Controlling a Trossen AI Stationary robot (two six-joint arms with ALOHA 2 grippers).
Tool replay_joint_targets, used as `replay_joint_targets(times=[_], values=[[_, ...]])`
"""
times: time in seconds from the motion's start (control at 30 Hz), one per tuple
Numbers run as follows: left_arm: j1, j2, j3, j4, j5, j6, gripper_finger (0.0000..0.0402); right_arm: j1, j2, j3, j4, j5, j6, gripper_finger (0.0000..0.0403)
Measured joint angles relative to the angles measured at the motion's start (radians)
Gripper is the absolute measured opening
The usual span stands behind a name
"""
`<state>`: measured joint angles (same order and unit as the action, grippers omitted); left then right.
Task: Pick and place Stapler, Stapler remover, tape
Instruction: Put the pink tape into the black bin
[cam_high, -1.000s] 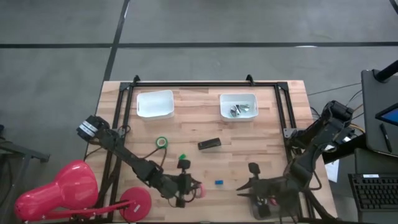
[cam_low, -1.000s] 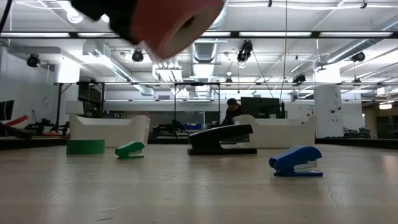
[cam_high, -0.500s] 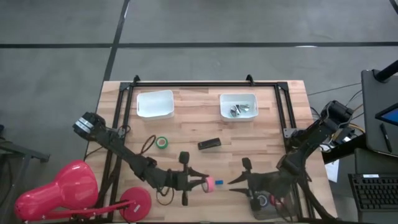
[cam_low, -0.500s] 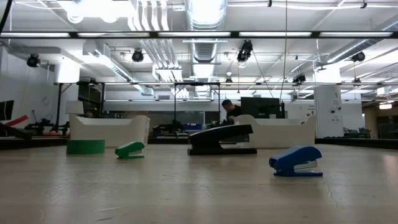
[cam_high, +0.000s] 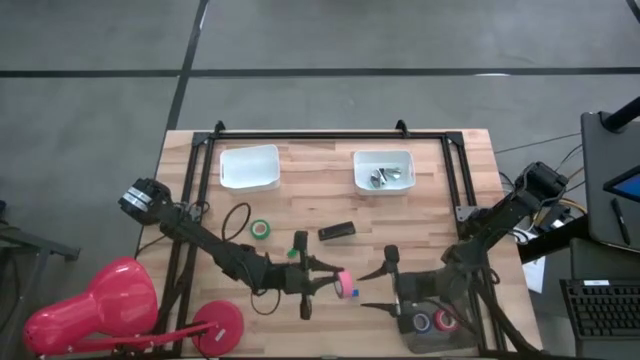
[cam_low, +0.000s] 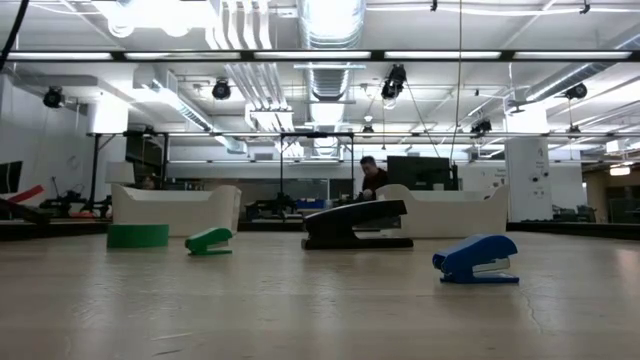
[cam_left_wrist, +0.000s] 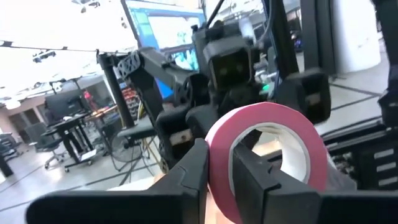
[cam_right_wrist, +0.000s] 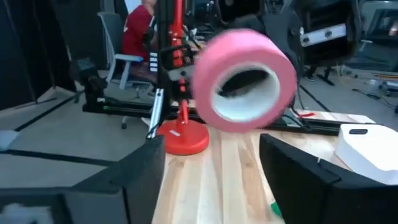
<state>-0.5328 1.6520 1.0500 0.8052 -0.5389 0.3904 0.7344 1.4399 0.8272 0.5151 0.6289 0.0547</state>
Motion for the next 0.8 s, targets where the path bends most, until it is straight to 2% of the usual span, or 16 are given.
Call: replay_joint_targets(times=[0.1,0.27,0.6,0.8], values=[[0.004,0.000,0.007,-0.001,0.006,-0.002,0.0055,-0.021,0.001,0.000,0.024,-0.005,0.002,0.0268],[0.004,0.000,-0.007,-0.003,0.006,-0.003,0.0060,-0.047,0.029,0.000,0.090,-0.080,-0.011,0.0270],[0.005,0.000,-0.008,-0.003,0.005,-0.010,0.0059,-0.070,0.103,0.001,0.248,-0.119,-0.068,0.0245],[0.008,0.000,-0.008,-0.014,-0.003,-0.009,0.0059,-0.070,0.116,0.003,0.278,-0.143,-0.078,0.0219]])
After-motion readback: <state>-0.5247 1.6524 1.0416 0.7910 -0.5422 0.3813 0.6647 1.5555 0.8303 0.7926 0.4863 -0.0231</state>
